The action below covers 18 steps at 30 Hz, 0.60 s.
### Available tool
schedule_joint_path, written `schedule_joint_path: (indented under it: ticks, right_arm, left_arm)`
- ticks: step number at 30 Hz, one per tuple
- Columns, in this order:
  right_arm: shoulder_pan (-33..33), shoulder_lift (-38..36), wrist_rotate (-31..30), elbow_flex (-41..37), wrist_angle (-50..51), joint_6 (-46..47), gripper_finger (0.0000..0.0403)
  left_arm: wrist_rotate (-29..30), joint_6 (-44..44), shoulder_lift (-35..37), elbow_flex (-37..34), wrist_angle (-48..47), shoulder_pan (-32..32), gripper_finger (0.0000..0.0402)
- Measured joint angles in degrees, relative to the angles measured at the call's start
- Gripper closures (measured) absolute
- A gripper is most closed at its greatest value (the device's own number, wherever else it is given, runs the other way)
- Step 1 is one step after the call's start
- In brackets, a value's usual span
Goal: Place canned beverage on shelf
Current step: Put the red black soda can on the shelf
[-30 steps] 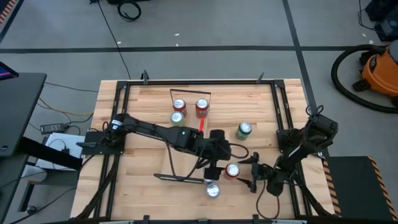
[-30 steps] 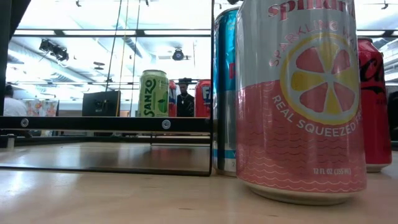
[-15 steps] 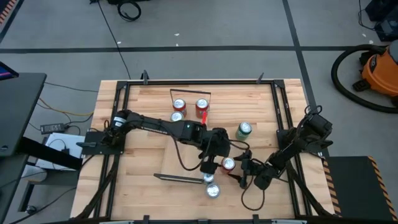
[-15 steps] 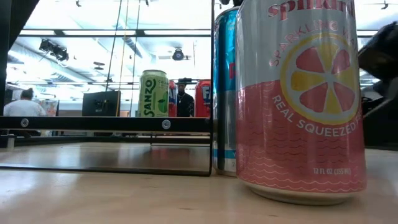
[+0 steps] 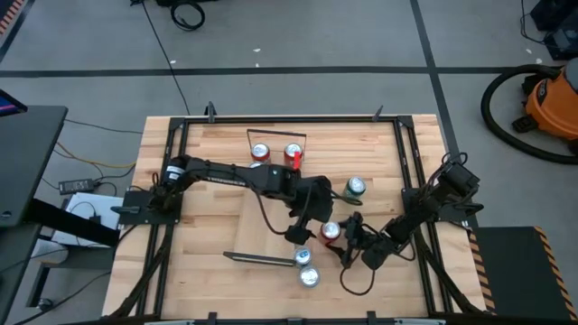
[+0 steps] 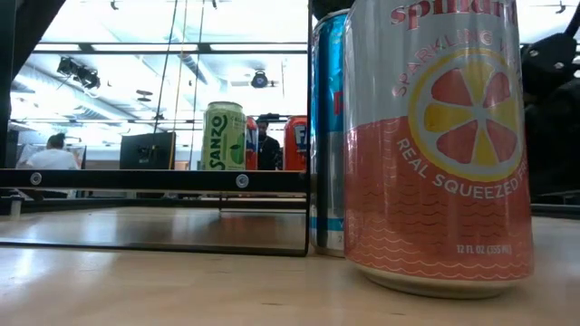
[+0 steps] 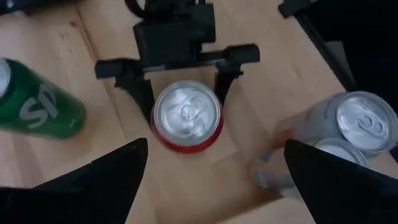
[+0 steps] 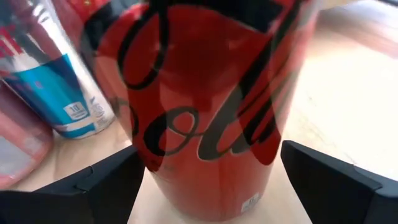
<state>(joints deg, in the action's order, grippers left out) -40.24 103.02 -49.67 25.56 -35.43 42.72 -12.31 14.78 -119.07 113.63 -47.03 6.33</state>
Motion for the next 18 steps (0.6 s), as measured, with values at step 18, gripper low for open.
schedule_joint_path:
  ticks: [18]
  right_arm:
    - [1.6,0.0,5.3,0.0,-1.4,-13.8,0.0094]
  left_arm:
    - [0.6,-2.0,-3.4,-0.2,2.9,0.4,0.0013]
